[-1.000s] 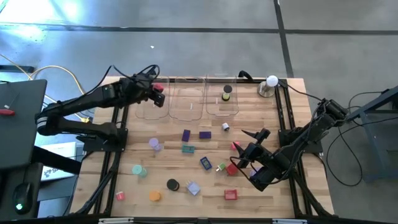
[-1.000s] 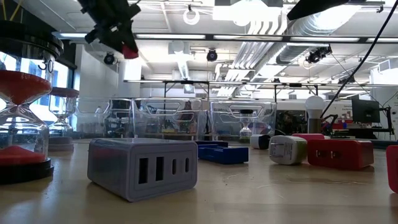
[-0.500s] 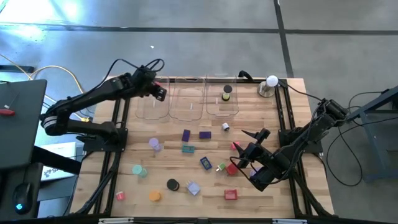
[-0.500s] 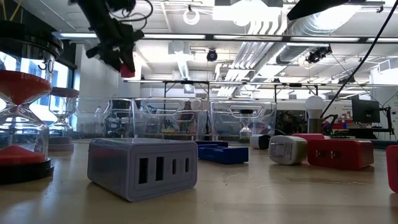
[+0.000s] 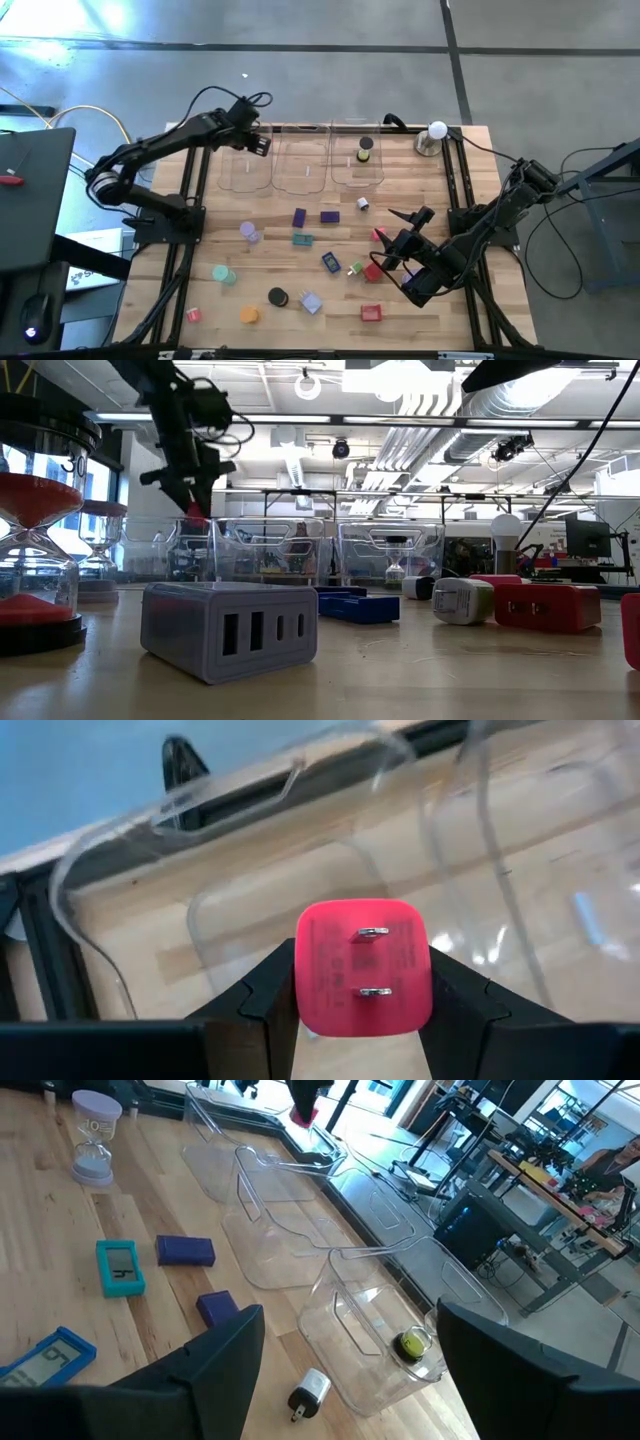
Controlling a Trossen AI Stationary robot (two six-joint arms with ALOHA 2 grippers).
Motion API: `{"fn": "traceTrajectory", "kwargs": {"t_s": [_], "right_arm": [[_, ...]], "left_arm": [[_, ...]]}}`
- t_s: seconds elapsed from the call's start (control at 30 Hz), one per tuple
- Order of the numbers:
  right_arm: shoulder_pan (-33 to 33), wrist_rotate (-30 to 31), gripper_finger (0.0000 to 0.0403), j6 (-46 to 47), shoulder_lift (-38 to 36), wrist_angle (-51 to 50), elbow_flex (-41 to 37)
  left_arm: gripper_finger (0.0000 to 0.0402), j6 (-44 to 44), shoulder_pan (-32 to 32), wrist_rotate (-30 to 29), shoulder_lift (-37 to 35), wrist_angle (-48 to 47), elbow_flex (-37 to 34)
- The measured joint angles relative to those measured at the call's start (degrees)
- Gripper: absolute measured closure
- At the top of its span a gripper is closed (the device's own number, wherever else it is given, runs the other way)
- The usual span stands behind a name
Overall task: Pick & Place Office items
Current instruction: Put the middle pink charger adapter into the left transparent bin
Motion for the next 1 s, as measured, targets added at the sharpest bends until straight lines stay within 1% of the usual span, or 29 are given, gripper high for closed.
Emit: {"fn": "traceTrajectory", "kwargs": {"t_s": [0.2, 0.43, 0.73, 0.8, 0.93, 1.0], "right_arm": [[0.0, -0.4, 0.0117, 0.0, 0.0, 0.0, 0.0], [0.0, -1.6, 0.0117, 0.1, 0.0, 0.0, 0.0], [0.0, -1.6, 0.0117, 0.2, 0.0, 0.2, 0.0], [0.0, -1.6, 0.0117, 0.2, 0.0, 0.2, 0.0], [0.0, -1.5, 0.0117, 0.2, 0.0, 0.2, 0.0], [0.0, -1.5, 0.0117, 0.2, 0.0, 0.2, 0.0]], "left_arm": [[0.0256, 0.1, 0.8, 2.8, 6.1, 0.0, 0.0], [0.0256, 0.2, 0.8, 3.0, 11.4, 0.7, -0.1], [0.0256, 0.0, 0.6, 3.6, 14.5, 2.7, -0.5], [0.0245, 0.0, 0.6, 4.8, 14.9, 2.7, -0.6], [0.0212, -0.3, 0.6, 5.1, 16.0, 2.7, -0.6], [0.0205, -0.3, 0.6, 5.1, 16.8, 2.7, -0.6]]}}
